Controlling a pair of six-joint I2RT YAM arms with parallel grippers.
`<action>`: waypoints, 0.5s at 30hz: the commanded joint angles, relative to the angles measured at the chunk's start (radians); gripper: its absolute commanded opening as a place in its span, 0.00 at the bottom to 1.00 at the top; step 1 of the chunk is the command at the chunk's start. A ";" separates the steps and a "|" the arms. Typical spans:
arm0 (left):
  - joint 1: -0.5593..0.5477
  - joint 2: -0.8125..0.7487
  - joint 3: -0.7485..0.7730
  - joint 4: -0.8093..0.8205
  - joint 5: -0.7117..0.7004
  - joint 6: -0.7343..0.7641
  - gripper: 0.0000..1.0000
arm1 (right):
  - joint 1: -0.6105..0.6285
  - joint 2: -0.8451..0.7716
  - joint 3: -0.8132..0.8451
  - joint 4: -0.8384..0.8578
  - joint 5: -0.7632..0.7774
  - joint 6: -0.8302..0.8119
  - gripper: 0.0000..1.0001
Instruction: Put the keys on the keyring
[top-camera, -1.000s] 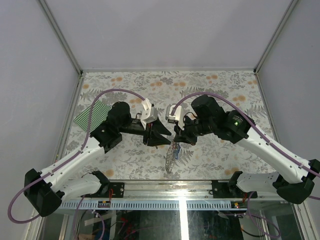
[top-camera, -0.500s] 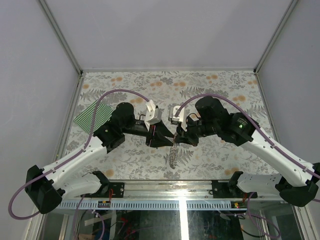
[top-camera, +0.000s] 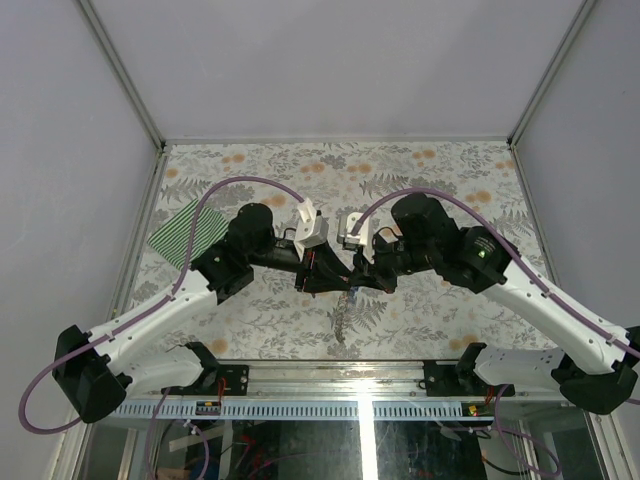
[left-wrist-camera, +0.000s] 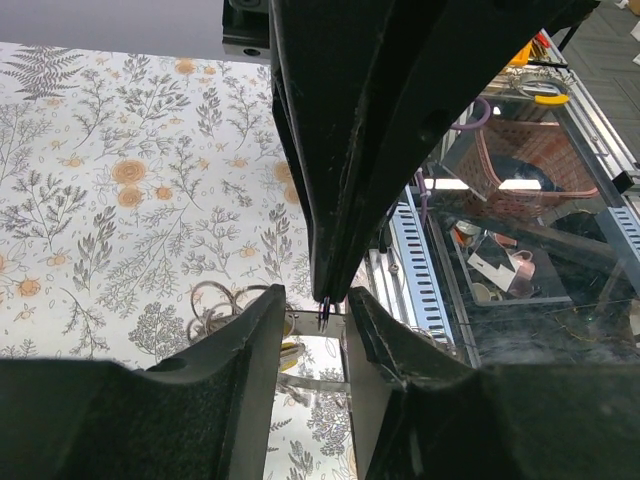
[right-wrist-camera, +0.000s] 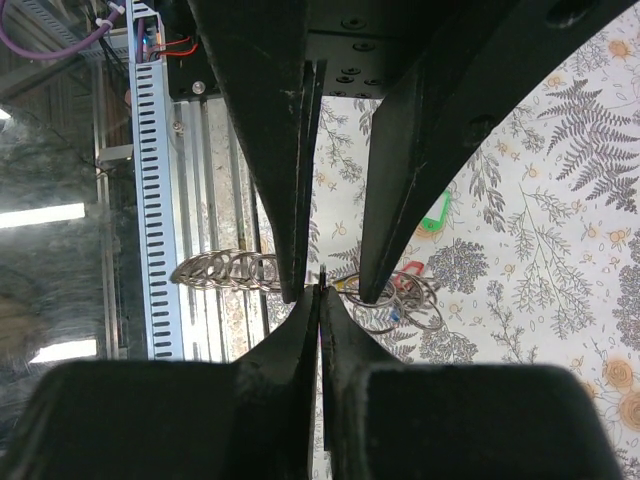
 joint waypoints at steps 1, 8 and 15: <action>-0.007 0.001 0.039 0.019 -0.009 0.024 0.31 | 0.001 -0.046 0.012 0.067 -0.021 -0.011 0.00; -0.008 0.001 0.052 0.000 -0.008 0.041 0.31 | 0.000 -0.058 0.010 0.058 0.001 -0.015 0.00; -0.007 0.005 0.067 -0.016 0.005 0.059 0.29 | 0.000 -0.068 0.009 0.060 0.003 -0.010 0.00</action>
